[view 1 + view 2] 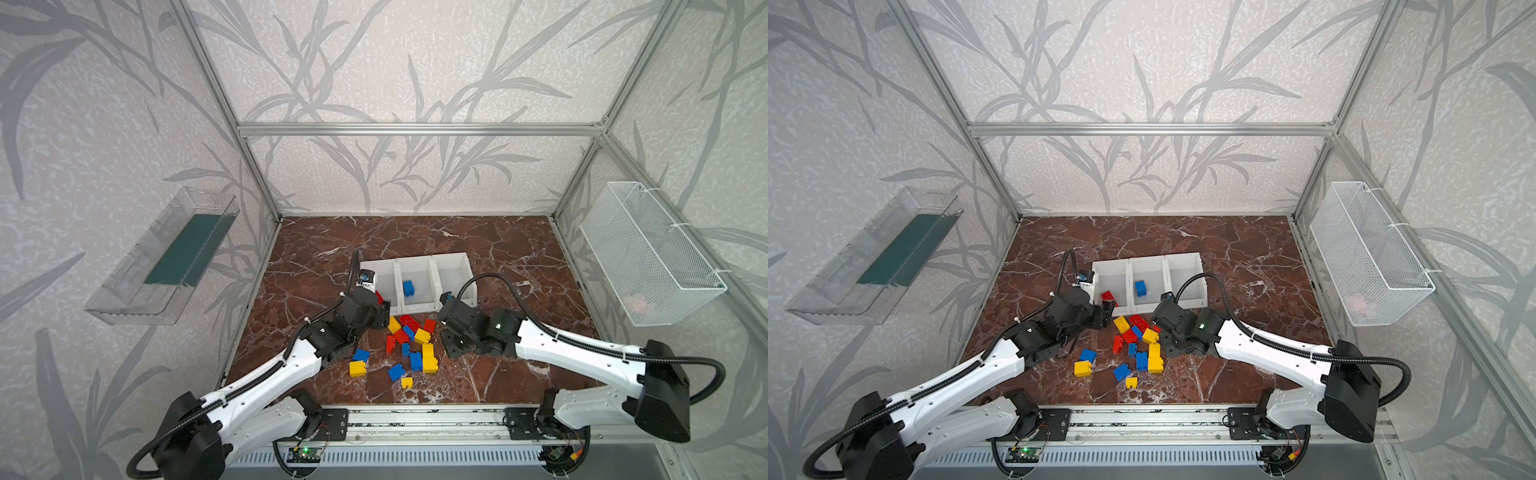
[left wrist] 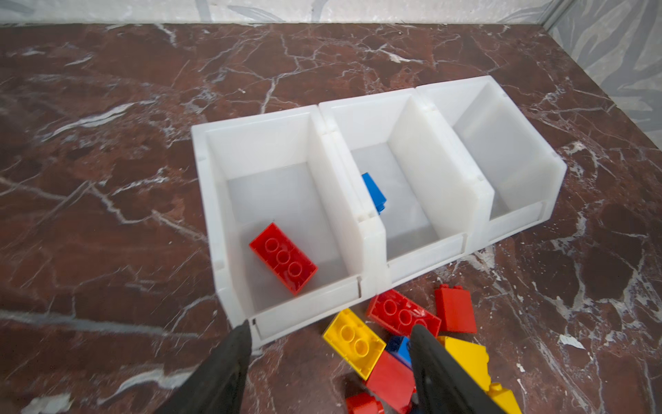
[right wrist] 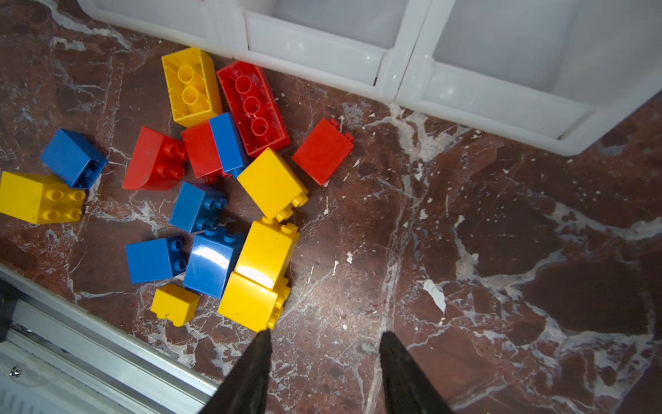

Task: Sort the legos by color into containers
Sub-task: 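Lift the blue brick with the left gripper into the middle compartment, release, then grasp a yellow brick with the right gripper while the left gripper withdraws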

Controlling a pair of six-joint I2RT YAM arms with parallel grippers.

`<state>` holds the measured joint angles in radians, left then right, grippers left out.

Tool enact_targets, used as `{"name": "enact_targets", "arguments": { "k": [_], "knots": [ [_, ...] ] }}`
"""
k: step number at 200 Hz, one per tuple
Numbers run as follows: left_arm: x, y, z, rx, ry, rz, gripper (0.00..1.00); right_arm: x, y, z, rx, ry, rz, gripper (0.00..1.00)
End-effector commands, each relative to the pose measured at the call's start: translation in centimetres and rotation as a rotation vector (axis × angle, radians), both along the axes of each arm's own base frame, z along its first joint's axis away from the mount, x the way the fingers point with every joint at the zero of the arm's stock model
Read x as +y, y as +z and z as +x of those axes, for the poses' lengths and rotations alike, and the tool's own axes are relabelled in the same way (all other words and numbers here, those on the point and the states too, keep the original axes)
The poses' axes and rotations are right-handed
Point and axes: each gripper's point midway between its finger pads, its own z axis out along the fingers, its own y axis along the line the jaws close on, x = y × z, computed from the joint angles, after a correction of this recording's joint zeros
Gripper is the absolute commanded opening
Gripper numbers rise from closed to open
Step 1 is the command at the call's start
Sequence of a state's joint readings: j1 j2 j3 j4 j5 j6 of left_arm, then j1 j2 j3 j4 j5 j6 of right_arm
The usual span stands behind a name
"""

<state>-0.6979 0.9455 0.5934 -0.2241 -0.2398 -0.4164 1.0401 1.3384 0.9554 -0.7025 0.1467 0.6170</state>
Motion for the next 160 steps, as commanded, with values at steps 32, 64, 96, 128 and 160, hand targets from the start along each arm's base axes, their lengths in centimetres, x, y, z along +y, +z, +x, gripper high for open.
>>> {"name": "enact_targets", "arguments": {
  "k": [32, 64, 96, 128, 160],
  "knots": [
    [4.5, -0.9, -2.7, 0.01, 0.152, -0.029, 0.73, 2.4, -2.1, -2.5, 0.094, 0.088, -0.012, 0.57],
    [5.6, -0.6, -3.5, -0.003, 0.186, -0.043, 0.73, 3.5, -2.9, -3.7, 0.118, 0.132, -0.045, 0.62],
    [5.9, -0.5, -3.9, -0.017, 0.19, -0.077, 0.73, 4.0, -3.9, -4.1, 0.134, 0.145, -0.087, 0.65],
    [6.0, -1.1, -4.3, 0.003, 0.19, -0.089, 0.72, 4.6, -4.4, -4.2, 0.14, 0.13, -0.092, 0.66],
    [6.0, -1.2, -4.4, 0.009, 0.191, -0.088, 0.73, 4.4, -5.2, -4.3, 0.149, 0.107, -0.128, 0.67]
  ]
}}
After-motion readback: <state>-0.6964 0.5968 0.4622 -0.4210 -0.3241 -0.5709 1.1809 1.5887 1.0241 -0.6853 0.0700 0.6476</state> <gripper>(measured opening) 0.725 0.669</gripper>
